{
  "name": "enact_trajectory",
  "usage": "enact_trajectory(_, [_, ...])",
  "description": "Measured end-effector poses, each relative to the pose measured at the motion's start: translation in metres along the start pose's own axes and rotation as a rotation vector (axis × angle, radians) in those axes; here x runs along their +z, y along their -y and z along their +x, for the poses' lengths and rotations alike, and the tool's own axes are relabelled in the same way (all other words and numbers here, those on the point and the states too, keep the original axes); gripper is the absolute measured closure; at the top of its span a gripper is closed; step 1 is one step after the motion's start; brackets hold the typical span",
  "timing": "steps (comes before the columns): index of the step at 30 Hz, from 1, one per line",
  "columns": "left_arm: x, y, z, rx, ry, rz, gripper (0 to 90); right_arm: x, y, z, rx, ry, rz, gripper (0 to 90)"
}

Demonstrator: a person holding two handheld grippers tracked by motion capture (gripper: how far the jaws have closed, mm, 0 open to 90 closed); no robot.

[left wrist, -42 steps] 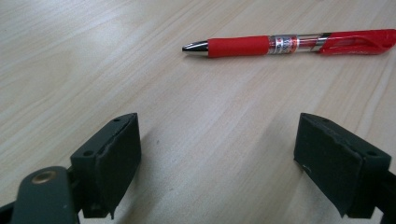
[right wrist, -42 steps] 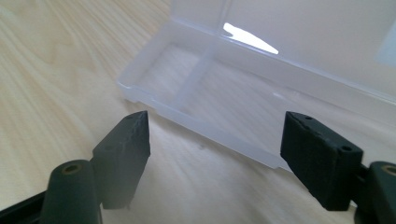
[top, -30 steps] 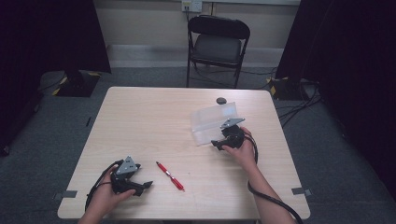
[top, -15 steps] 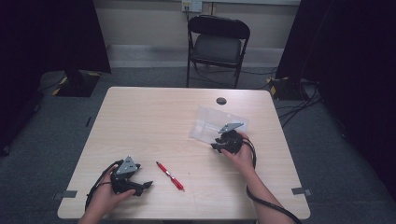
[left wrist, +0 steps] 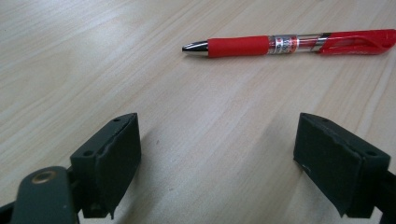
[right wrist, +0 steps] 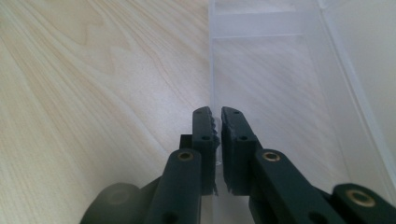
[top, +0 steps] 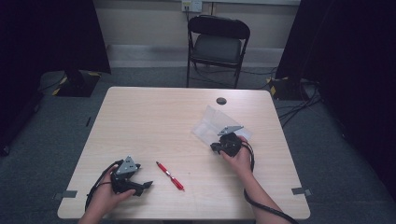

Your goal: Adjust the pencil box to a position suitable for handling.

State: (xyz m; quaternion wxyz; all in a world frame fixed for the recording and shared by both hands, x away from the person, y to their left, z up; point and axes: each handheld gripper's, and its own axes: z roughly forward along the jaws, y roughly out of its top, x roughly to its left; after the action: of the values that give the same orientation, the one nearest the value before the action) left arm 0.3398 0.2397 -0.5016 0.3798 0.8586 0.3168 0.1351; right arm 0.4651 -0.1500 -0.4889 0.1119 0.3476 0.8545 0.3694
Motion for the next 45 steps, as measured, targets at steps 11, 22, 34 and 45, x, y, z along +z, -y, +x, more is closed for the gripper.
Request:
enact_trajectory(11, [0.000,0.000,0.000,0.004,0.000,0.003,14.7,-0.024,0.012,0.007,-0.009,0.019,0.003,65.2])
enact_trajectory(22, [0.000,-0.001,-0.003,0.017,0.010,-0.015,21.7,-0.039,0.030,0.009,-0.011,0.030,0.002,77.4])
enact_trajectory(34, [0.004,-0.006,-0.015,0.043,0.046,-0.020,27.3,-0.036,0.034,0.007,0.024,0.013,-0.026,77.8])
enact_trajectory(45, [0.008,-0.010,-0.026,0.041,0.070,-0.032,37.5,-0.056,0.029,0.025,-0.027,0.023,-0.086,50.3])
